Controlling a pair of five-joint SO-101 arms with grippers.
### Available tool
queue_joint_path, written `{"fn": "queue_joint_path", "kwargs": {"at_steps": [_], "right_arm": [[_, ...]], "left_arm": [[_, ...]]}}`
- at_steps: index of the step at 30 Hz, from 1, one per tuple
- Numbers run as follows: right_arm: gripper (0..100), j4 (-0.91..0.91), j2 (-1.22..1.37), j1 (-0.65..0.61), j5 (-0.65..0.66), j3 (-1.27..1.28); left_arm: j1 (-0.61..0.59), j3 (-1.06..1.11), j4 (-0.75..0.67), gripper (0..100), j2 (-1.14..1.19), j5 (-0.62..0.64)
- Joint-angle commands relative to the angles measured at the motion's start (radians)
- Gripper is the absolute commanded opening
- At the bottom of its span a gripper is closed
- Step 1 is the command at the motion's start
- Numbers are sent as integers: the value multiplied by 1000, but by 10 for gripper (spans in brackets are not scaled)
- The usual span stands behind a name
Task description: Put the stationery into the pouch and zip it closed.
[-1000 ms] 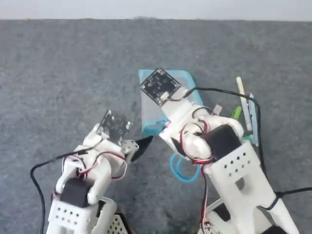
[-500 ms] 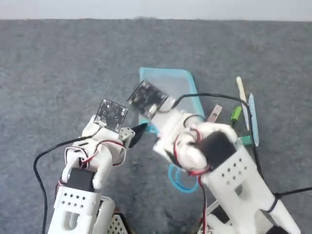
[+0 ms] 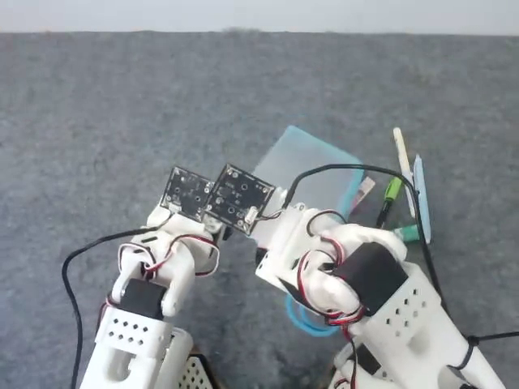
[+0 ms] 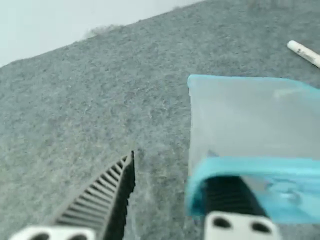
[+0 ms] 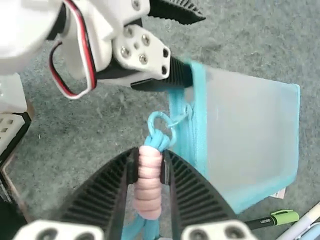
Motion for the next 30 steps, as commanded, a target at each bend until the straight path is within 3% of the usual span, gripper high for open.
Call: {"fn": "queue_joint_path", "kwargs": {"at_steps": [1,13,22,24,30], "right_arm": [[6,-31,-44,25,14,12],[6,-130,-33,317,48,123],[12,-128,-33,337,48,124],[58,-122,-35,335,48,124],[387,-50,-39,315,48,100]], "left_arm": [[-15,-8,-38,39,12,18],[-259,-30,-38,10,11,118],[-292,-27,-34,10,12,130],[-292,-27,-34,10,14,130],[-292,-24,-37,10,18,137]]}}
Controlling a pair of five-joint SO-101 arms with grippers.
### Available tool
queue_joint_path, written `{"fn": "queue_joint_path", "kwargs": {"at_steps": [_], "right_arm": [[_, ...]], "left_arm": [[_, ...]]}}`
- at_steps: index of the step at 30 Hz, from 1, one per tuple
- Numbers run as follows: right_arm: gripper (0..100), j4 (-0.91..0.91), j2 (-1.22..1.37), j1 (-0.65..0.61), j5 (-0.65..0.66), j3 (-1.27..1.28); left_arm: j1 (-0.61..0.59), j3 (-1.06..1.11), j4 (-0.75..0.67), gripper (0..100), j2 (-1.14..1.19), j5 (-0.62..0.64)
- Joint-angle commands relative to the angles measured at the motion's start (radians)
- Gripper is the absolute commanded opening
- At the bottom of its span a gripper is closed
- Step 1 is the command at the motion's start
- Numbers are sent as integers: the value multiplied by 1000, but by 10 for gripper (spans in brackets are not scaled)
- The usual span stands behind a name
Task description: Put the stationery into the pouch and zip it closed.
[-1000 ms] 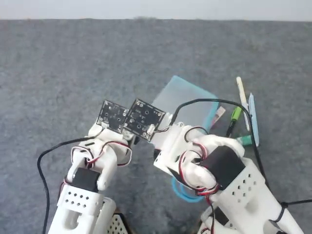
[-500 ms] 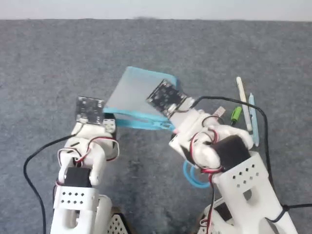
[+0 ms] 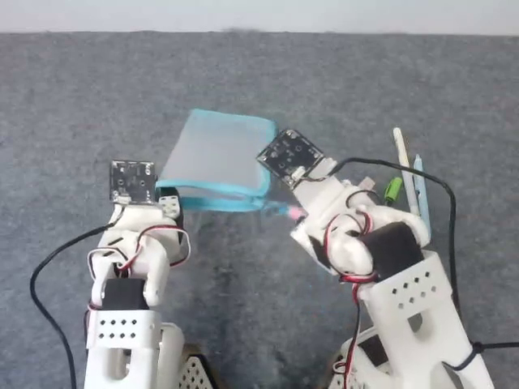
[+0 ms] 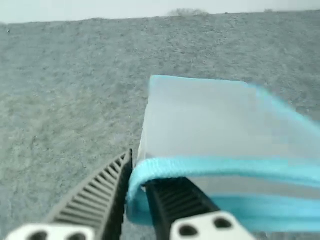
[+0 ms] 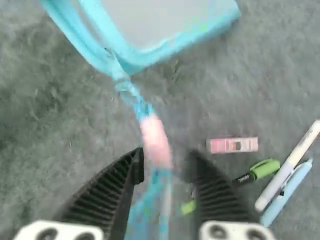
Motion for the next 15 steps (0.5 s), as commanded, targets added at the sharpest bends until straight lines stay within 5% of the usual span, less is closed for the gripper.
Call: {"fn": "queue_joint_path", "kwargs": {"at_steps": [1,10,15], "right_arm": [[389,54,-33,7,11,-51],[267,73,214,513,54,-164],[266,16,470,667,121,-175]], "left_arm": [[-21,-27,-31,10,9,17],[-18,1,-32,10,5,18],[-18,1,-34,11,5,17]]}}
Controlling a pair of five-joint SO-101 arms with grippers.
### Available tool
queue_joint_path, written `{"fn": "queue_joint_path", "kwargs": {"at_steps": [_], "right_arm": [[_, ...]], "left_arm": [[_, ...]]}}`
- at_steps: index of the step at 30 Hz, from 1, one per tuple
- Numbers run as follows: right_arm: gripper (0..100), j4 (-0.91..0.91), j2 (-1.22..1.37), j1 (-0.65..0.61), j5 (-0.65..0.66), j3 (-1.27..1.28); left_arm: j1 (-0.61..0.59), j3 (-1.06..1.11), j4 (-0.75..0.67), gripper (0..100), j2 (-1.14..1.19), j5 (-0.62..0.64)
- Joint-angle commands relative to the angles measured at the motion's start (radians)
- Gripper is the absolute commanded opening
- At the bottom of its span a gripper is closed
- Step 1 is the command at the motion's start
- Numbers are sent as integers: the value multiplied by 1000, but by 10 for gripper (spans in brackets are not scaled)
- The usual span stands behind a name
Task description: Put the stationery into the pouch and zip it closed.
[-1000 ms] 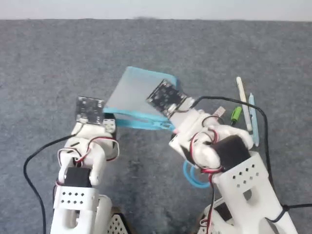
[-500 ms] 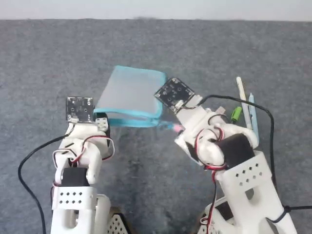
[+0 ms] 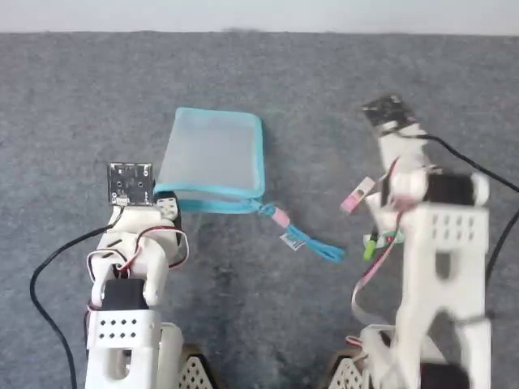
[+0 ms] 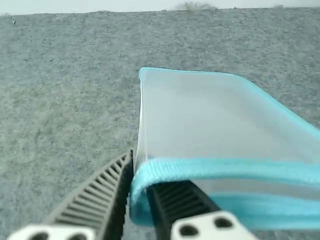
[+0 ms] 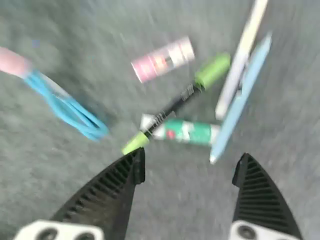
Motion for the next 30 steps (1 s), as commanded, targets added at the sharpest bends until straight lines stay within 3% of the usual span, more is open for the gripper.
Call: {"fn": "queue_joint_path", "kwargs": {"at_steps": [1,18,30], "right_arm": [[265,-74,148,102,32,-61],[263,-240,634,186,69,-367],[263,-252,888,257,69,-514]], "left_arm": [[0,-21,-34,11,5,12],[-6,1,-31,11,5,6],[0,12,-52,12,5,6]]}}
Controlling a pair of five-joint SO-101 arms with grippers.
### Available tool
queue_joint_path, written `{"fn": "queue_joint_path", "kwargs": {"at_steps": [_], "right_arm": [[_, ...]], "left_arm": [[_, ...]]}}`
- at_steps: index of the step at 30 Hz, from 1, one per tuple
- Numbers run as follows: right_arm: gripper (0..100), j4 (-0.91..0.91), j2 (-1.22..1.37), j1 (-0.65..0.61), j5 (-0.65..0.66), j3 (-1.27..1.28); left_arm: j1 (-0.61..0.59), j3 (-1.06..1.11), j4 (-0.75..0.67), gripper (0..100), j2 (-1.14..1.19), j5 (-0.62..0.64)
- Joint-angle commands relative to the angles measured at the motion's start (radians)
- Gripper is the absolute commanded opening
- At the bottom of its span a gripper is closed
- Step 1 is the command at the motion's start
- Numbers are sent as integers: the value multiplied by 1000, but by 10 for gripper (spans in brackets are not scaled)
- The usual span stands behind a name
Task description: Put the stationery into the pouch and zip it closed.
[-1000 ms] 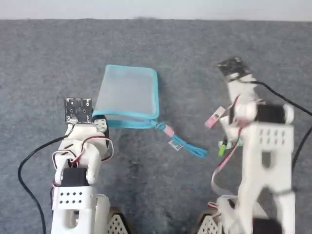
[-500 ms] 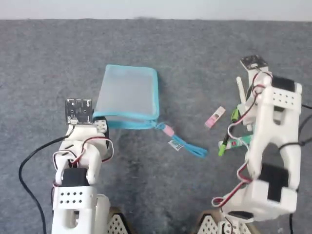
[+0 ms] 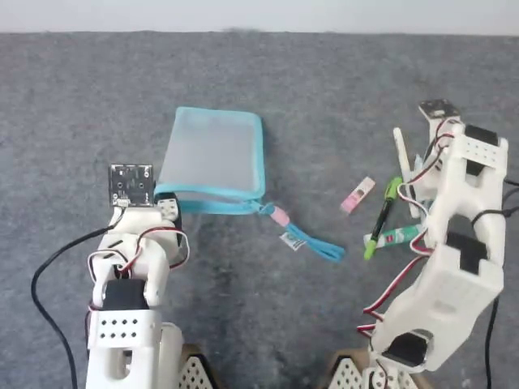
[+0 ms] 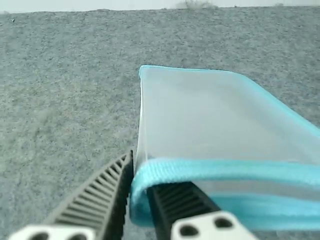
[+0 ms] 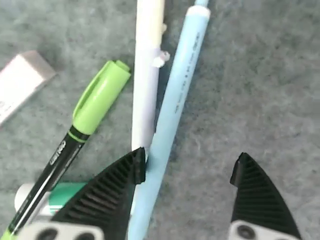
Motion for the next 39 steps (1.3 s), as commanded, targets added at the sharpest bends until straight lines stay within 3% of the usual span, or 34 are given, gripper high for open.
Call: {"fn": "queue_joint_path", "kwargs": {"at_steps": [1,6,15,25,32,39], "right_arm": [[263,-12,30,7,12,-68],[256,-12,119,10,11,-112],[8,-5,140,12,8,-130],[7,168,120,54,-34,-273],[7,232,-116,174,-46,-278],[7,188,-248,320,83,-126]], "left_arm": [[-2,-5,-34,12,5,6],[-2,-5,-35,12,5,6],[-2,-5,-37,12,5,6],[-2,5,-37,12,5,6],[-2,5,-37,12,5,5],[0,2,-37,12,5,5]]}}
